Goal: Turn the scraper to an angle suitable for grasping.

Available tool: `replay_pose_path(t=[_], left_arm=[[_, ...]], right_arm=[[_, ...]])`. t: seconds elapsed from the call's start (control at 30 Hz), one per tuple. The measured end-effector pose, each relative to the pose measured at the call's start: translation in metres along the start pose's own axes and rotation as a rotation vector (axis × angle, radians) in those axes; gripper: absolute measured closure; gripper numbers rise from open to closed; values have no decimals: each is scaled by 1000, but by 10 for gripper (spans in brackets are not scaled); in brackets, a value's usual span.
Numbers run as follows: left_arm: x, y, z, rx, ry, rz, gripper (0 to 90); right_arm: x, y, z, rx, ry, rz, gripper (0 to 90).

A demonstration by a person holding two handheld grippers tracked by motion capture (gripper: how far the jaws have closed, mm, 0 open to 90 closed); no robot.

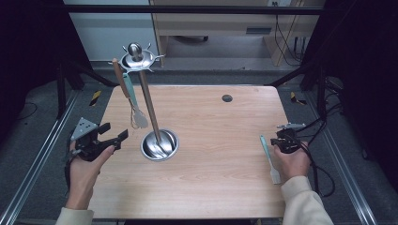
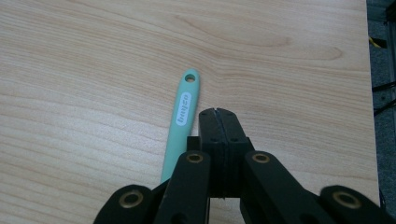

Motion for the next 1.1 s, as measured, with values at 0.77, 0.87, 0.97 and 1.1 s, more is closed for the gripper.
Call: replay_pose_path(t=[0.77, 0.87, 0.97, 1.1], left_arm=[[69, 24, 16, 44, 33, -137, 65], [74, 23, 14, 41, 29, -142, 65], [78, 24, 13, 41, 31, -154, 66], [80, 25, 14, 42, 33, -158, 65]], right_arm=[[0, 15, 9, 36, -29, -36, 900], [1, 16, 9, 31, -32, -36, 900], [0, 17, 8, 30, -31, -36, 900], [0, 19, 8, 27, -29, -38, 900]])
Point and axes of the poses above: each handheld gripper's, and its own axes: y roughly forward along the jaws, x roughly out of its underside, z roughly to its right, the point moved 10 cm from there along y, roughly forward along the jaws, and after that the axes turned 1 degree about x, right-handed, at the moved point
